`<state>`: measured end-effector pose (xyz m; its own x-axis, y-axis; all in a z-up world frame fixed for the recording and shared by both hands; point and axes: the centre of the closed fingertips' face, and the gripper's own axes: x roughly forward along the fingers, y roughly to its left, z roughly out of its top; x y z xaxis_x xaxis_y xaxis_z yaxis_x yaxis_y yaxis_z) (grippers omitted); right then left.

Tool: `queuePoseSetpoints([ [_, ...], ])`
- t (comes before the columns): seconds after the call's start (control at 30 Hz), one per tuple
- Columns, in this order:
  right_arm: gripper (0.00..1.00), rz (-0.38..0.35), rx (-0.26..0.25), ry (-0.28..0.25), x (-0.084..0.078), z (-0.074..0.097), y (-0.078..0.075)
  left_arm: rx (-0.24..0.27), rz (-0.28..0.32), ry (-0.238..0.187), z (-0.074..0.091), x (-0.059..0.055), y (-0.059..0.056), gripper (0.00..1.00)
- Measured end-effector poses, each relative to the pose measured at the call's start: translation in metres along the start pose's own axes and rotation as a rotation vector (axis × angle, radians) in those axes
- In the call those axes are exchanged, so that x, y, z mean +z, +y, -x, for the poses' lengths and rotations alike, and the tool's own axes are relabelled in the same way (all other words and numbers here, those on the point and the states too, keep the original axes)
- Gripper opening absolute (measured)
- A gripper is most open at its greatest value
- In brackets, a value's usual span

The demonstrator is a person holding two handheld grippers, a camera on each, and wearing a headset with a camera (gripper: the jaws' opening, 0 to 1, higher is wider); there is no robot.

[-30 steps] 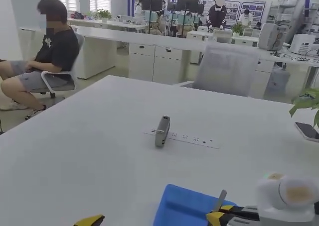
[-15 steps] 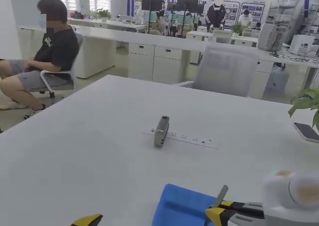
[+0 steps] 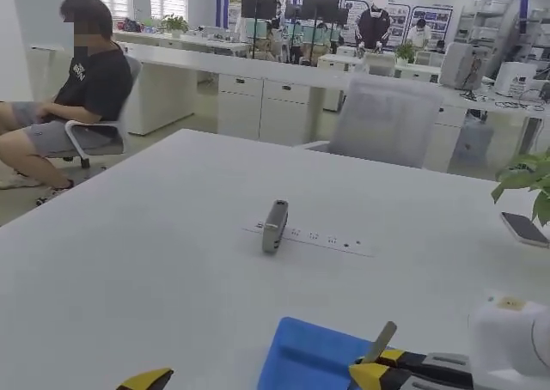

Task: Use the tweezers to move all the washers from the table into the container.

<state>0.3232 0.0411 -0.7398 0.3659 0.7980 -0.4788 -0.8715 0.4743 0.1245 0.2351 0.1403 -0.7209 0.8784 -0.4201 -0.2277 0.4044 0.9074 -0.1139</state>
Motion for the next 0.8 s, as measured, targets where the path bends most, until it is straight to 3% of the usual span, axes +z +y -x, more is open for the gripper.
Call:
queuePoseSetpoints([
  [0.17, 0.03, -0.009, 0.02, 0.007, -0.007, 0.002, 0.007, 0.0, -0.002, 0.002, 0.0, 0.0, 0.0, 0.82],
  [0.4, 0.03, -0.032, 0.052, 0.039, -0.03, -0.004, 0.018, -0.002, -0.001, 0.0, 0.0, 0.0, 0.0, 0.81],
  [0.8, 0.03, -0.071, 0.065, 0.09, -0.06, -0.018, 0.019, -0.007, -0.004, 0.007, 0.0, -0.001, -0.001, 0.81],
])
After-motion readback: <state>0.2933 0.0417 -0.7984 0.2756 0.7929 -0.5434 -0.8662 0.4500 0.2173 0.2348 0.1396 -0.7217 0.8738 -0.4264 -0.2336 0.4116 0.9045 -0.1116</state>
